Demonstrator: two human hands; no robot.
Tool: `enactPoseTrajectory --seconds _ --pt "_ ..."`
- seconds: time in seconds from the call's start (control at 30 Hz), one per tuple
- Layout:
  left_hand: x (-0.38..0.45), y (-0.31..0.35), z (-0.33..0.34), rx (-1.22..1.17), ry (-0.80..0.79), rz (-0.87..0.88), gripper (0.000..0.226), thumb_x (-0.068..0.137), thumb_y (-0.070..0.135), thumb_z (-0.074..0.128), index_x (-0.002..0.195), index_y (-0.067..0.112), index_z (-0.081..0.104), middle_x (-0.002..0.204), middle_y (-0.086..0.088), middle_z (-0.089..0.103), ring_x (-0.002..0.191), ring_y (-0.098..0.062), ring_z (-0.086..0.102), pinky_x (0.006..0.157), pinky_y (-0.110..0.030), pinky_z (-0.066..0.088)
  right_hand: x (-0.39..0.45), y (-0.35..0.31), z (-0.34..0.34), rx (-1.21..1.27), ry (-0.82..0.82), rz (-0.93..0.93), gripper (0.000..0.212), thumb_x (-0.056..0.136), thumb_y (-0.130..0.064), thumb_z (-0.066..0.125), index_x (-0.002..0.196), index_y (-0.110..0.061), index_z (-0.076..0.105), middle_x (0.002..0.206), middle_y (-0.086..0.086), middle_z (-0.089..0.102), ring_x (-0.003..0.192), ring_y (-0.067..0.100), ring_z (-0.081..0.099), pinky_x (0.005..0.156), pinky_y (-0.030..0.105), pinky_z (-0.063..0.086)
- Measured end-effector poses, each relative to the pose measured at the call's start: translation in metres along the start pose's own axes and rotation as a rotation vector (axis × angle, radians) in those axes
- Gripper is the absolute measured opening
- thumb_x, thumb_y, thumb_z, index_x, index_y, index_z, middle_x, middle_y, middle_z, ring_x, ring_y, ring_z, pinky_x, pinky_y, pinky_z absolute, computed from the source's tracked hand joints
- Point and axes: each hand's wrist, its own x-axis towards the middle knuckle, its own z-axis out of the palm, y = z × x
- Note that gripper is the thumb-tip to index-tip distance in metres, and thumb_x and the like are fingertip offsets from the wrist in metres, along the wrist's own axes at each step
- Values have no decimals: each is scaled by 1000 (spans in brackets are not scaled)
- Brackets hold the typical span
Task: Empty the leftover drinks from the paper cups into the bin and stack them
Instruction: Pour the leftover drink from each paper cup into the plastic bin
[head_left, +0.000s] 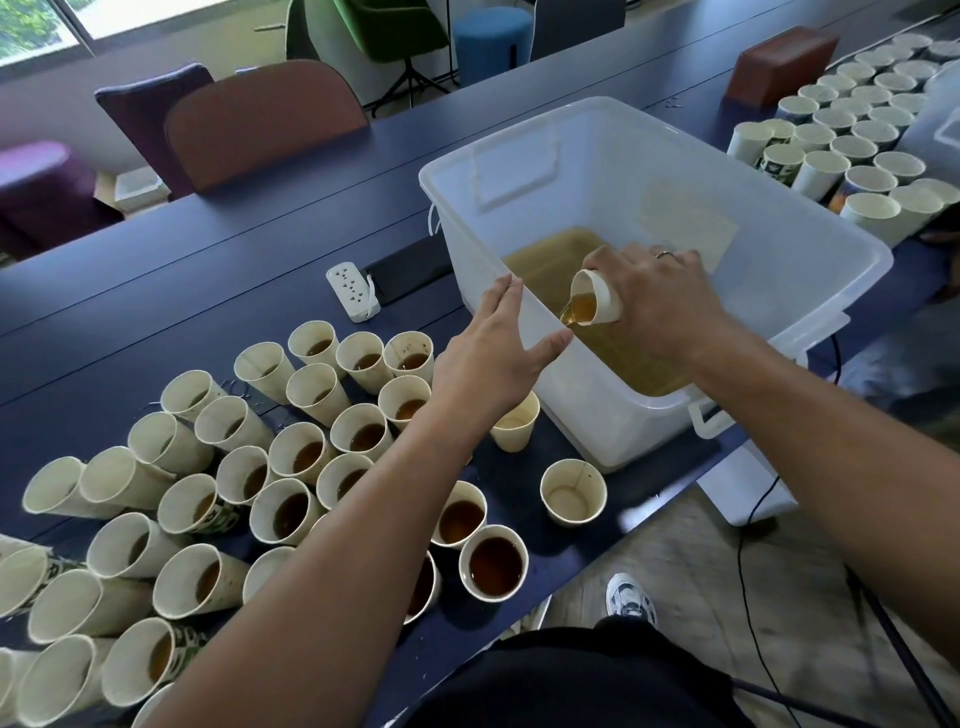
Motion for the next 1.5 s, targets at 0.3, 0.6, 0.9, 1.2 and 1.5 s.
enactPoseTrajectory --seconds 0.3,0.6,0.9,1.2,1.5 --pt "0 -2 1 -17 0 4 84 96 64 49 162 25 14 168 17 9 147 -17 34 107 -49 45 1 -4 -1 -236 -12 -51 52 86 -19 70 130 -28 44 124 8 57 118 34 52 93 47 32" --pt "1 -3 1 -24 2 -3 84 96 67 47 161 26 15 167 20 9 144 -21 40 103 -51 46 1 -8 -1 -397 -23 -2 44 85 -18 67 124 -22 47 118 10 59 115 34 53 93 49 34" --pt "2 -3 0 -40 18 14 83 96 66 49 161 26 17 167 20 11 143 -22 40 105 -50 44 1 -4 0 -295 -126 84 61 80 -17 74 129 -25 39 121 8 58 116 33 54 95 50 34" --pt "-18 -10 -48 -542 314 62 19 93 39 69 108 28 69 109 5 69 92 -19 68 79 -33 57 -6 -25 -39 747 241 219 68 79 -23 79 134 -21 38 113 -5 53 100 20 56 85 28 51" --pt "-71 -28 -88 -696 299 -50 18 98 32 65 101 16 74 83 2 76 57 -12 63 52 -19 48 -38 -108 -58 943 125 9 68 75 -14 80 131 -20 41 104 -24 49 96 -10 51 78 8 43"
